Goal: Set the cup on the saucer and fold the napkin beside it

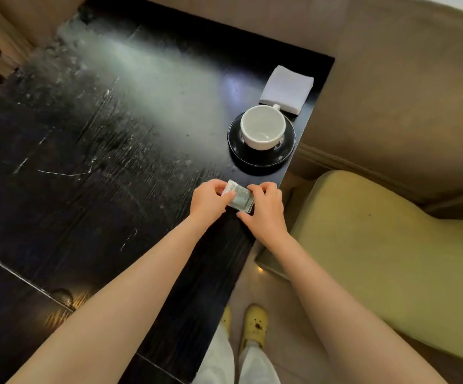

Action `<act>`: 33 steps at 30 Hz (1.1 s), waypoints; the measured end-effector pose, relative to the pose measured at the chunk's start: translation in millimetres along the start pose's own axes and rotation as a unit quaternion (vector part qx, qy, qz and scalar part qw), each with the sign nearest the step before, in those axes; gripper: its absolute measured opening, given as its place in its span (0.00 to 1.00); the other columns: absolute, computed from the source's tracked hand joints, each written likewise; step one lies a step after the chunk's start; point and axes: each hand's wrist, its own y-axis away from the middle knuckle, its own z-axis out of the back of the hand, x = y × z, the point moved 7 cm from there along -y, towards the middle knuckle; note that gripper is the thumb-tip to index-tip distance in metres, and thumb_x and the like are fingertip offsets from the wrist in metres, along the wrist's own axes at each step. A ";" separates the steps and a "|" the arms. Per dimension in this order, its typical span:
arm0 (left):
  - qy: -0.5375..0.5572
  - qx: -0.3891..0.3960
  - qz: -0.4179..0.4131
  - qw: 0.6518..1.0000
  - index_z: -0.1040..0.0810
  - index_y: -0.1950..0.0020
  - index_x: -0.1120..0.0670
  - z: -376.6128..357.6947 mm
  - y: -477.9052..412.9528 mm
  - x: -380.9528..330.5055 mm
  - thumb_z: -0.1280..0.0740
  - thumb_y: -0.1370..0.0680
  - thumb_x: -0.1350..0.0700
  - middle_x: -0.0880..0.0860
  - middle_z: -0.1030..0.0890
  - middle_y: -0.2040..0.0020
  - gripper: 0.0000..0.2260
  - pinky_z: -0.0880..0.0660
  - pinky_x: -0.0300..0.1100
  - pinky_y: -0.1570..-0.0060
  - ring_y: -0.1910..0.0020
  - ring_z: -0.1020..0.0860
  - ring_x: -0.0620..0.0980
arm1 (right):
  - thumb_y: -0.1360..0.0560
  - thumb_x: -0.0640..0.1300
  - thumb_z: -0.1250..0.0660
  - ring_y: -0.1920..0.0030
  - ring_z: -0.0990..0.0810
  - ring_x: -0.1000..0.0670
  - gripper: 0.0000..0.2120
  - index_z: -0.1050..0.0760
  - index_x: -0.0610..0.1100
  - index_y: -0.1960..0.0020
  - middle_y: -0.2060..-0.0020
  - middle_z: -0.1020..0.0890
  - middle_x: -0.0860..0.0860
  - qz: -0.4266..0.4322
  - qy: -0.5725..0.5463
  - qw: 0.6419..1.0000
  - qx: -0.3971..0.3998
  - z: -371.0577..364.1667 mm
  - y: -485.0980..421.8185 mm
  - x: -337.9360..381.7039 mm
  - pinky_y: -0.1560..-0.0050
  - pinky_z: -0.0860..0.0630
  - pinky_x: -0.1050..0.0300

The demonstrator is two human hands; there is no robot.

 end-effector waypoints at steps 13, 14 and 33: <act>-0.068 -0.020 -0.066 0.995 0.23 0.39 0.56 5.9 11.8 4.1 0.33 0.26 0.61 0.54 0.23 0.47 0.15 0.30 0.35 0.54 0.56 0.25 0.44 | 0.30 0.45 0.29 0.42 0.34 0.48 0.22 0.30 0.43 0.38 0.44 0.30 0.47 0.023 -0.031 0.999 0.031 -7.4 10.0 -0.4 0.43 0.33 0.59; -0.072 -0.020 -0.072 0.995 0.23 0.39 0.56 5.7 13.5 4.6 0.33 0.26 0.60 0.54 0.23 0.46 0.15 0.30 0.35 0.53 0.56 0.25 0.44 | 0.30 0.45 0.29 0.42 0.33 0.48 0.22 0.30 0.43 0.39 0.44 0.30 0.47 0.024 -0.029 0.999 0.028 -8.1 11.5 -0.5 0.43 0.33 0.59; -0.070 -0.011 -0.078 0.994 0.25 0.39 0.56 -1.7 23.6 7.6 0.33 0.26 0.59 0.53 0.27 0.46 0.15 0.32 0.31 0.59 0.55 0.26 0.45 | 0.30 0.46 0.27 0.39 0.34 0.49 0.31 0.35 0.42 0.32 0.41 0.32 0.47 -0.010 -0.053 0.998 0.037 -11.5 28.5 -4.4 0.36 0.33 0.57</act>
